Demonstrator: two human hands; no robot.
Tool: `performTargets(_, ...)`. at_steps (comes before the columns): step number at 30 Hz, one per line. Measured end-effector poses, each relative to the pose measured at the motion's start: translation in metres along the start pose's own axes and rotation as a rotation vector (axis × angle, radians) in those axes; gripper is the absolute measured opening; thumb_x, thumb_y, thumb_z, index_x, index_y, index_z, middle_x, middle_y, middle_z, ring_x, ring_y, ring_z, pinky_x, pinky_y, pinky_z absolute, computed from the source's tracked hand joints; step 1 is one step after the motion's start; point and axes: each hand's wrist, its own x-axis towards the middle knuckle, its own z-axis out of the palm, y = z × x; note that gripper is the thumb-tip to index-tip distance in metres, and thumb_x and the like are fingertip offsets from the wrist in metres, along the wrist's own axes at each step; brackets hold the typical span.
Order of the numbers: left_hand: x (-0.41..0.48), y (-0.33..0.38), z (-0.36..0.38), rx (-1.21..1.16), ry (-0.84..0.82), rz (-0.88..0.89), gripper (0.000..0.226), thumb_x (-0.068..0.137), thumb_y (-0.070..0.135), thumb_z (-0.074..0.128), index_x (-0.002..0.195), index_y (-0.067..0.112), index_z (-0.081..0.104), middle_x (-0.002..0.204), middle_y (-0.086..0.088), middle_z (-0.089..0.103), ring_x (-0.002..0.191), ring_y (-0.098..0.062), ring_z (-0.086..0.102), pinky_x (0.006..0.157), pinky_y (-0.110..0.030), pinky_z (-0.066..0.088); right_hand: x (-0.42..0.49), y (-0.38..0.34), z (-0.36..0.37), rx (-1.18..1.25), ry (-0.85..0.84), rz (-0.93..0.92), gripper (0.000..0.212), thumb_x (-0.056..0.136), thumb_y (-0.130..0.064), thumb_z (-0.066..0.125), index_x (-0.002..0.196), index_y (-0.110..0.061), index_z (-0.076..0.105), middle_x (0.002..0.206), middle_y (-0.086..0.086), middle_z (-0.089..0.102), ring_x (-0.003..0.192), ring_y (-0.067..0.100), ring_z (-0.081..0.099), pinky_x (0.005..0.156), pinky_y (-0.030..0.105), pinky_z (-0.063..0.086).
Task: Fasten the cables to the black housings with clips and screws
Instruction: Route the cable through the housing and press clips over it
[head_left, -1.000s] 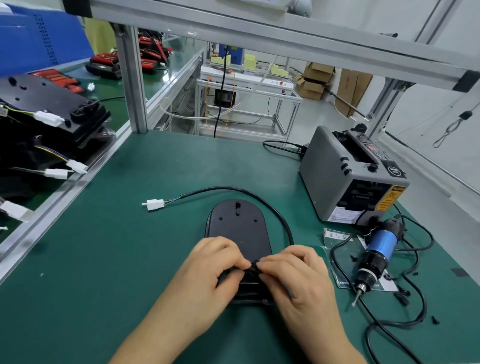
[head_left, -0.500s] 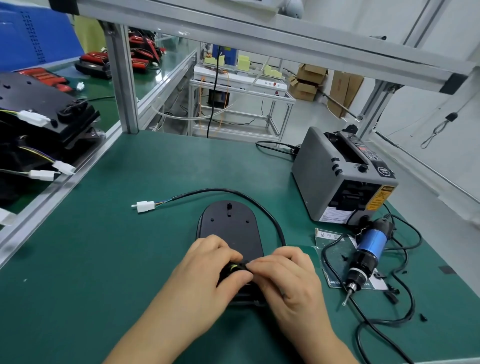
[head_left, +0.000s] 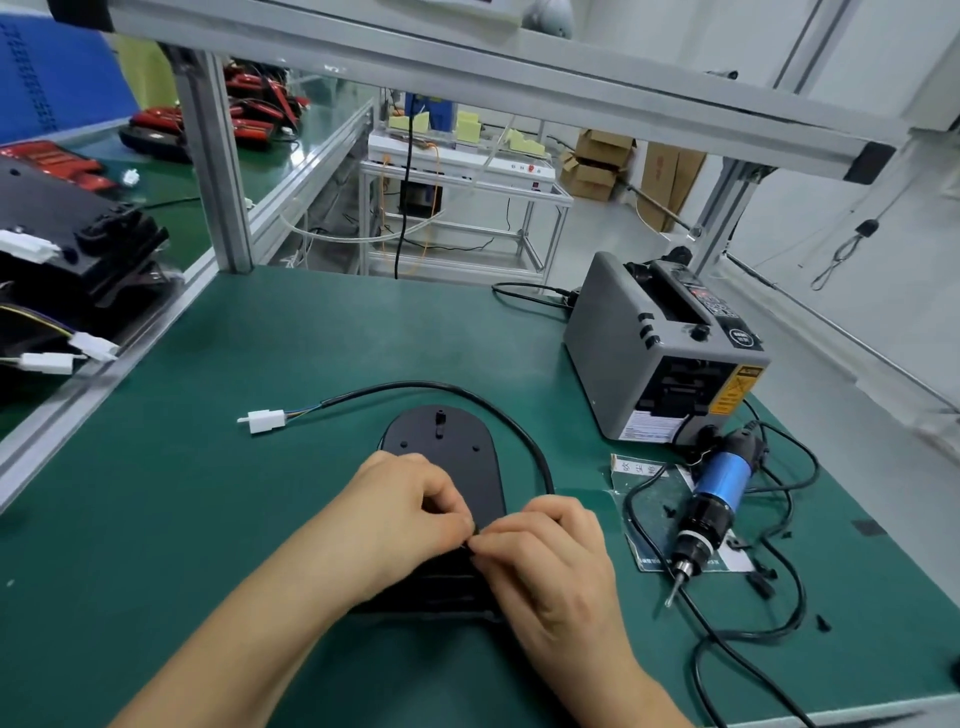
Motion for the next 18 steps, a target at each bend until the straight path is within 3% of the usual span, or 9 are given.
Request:
performTargets(4,0.002,0.001,-0.001,-0.034,-0.024,-0.072,0.007,0.071,0.028,0.065,0.065,0.027,0.070,0.080,0.010,0.068,0.083,-0.013,0.064,0.079,-0.031,0.053,0.004,-0.001,-0.007,0.083,-0.076,0.084,0.015,0.086,-0.030,0.063,0.085,-0.019,0.072,0.090,-0.014,0.065,0.085,0.017,0.053,0.074,0.036,0.044)
performTargets(7,0.002,0.000,0.001,-0.061,-0.012,-0.085,0.008,0.073,0.026,0.066,0.067,0.031,0.069,0.080,0.012,0.067,0.084,-0.015,0.064,0.078,-0.030,0.054,0.012,0.019,-0.034,0.073,-0.109,0.253,0.011,0.084,-0.028,0.063,0.083,-0.020,0.070,0.087,-0.013,0.063,0.088,0.012,0.054,0.083,0.024,0.038)
performTargets(9,0.002,-0.001,0.001,-0.079,-0.014,-0.093,0.011,0.075,0.023,0.065,0.067,0.030,0.069,0.079,0.012,0.067,0.083,-0.017,0.065,0.078,-0.032,0.054,0.020,0.048,-0.059,-0.159,-0.190,0.451,0.002,0.082,-0.023,0.068,0.080,-0.023,0.069,0.087,-0.012,0.063,0.093,0.017,0.053,0.080,0.024,0.035)
performTargets(12,0.001,-0.001,0.002,-0.088,-0.014,-0.095,0.014,0.075,0.022,0.065,0.064,0.030,0.069,0.082,0.013,0.066,0.085,-0.013,0.063,0.082,-0.032,0.052,0.026,0.083,-0.086,-0.582,-0.538,0.701,0.009,0.086,-0.035,0.059,0.089,-0.035,0.067,0.103,-0.015,0.061,0.107,0.017,0.044,0.084,0.032,0.036)
performTargets(14,0.000,-0.001,0.003,-0.094,-0.009,-0.088,0.014,0.075,0.023,0.065,0.063,0.030,0.069,0.086,0.013,0.065,0.088,-0.010,0.061,0.084,-0.031,0.051,0.025,0.097,-0.090,-0.733,-0.672,0.701,0.015,0.087,-0.039,0.051,0.094,-0.038,0.065,0.108,-0.015,0.058,0.110,0.015,0.040,0.087,0.033,0.033)
performTargets(18,0.000,-0.002,0.003,-0.105,-0.014,-0.085,0.016,0.075,0.023,0.065,0.063,0.032,0.068,0.086,0.013,0.065,0.091,-0.010,0.060,0.086,-0.031,0.049,0.025,0.106,-0.080,-0.940,-0.778,0.588,0.022,0.086,-0.037,0.046,0.097,-0.032,0.065,0.108,-0.011,0.055,0.109,0.017,0.039,0.083,0.033,0.029)
